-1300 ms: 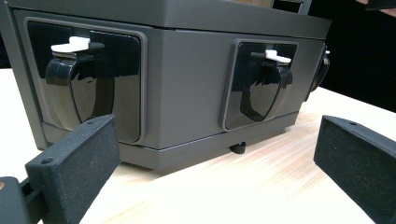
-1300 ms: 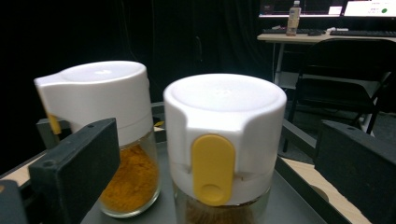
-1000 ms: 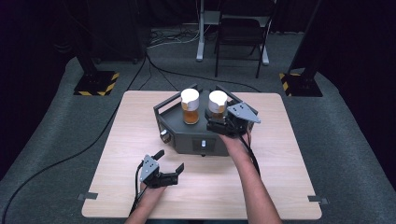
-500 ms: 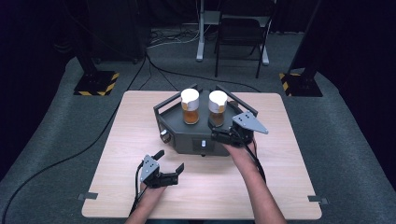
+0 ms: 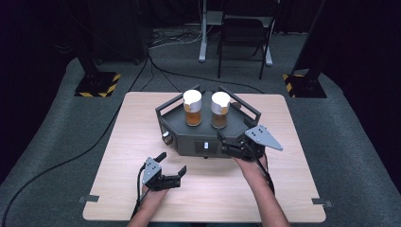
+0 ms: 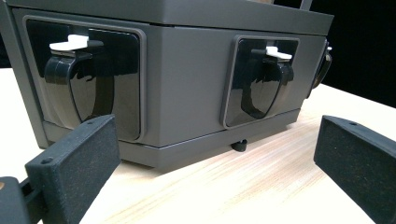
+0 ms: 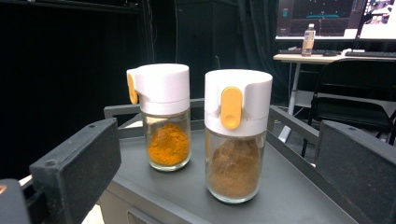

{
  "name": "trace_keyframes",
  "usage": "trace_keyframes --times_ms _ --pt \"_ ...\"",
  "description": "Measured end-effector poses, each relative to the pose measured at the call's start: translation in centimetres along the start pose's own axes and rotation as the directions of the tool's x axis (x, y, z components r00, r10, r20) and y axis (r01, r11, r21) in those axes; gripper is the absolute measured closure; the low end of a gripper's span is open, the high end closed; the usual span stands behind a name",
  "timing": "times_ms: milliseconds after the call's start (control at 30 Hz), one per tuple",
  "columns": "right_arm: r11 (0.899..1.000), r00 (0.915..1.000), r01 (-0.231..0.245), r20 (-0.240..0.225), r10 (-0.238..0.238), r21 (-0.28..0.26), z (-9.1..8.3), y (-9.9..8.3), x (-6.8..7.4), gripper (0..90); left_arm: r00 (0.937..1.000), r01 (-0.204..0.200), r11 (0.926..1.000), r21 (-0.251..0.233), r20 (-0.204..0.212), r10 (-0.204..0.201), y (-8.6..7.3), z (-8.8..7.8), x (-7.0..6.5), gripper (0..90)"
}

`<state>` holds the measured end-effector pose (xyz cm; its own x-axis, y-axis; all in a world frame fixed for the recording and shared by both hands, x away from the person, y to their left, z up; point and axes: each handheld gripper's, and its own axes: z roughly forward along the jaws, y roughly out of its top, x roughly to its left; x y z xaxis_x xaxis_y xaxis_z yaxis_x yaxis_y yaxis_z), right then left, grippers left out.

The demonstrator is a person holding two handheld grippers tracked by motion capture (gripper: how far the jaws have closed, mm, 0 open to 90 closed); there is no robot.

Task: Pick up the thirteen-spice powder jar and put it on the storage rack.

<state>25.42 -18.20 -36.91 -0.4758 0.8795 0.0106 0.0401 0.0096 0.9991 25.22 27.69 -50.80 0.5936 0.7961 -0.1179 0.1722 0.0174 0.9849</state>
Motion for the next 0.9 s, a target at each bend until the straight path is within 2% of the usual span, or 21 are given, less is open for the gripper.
trace_keyframes --times_ms 200,500,900 --pt "1.0 0.9999 0.015 0.001 -0.015 0.003 -0.8 -0.9 0.2 0.0 1.0 -0.006 1.0 0.005 0.0 0.006 0.1 0.0 0.0 0.2" --pt "1.0 1.0 -0.001 0.0 0.001 -0.01 -2.6 -2.9 0.0 0.2 1.0 -0.001 1.0 0.006 -0.002 0.001 0.1 0.0 0.0 0.2" --pt "0.999 0.9993 0.008 0.036 -0.01 0.039 -4.5 -5.5 -0.9 0.0 1.0 -0.007 0.9999 0.009 -0.005 0.007 0.1 0.1 -0.2 0.2"
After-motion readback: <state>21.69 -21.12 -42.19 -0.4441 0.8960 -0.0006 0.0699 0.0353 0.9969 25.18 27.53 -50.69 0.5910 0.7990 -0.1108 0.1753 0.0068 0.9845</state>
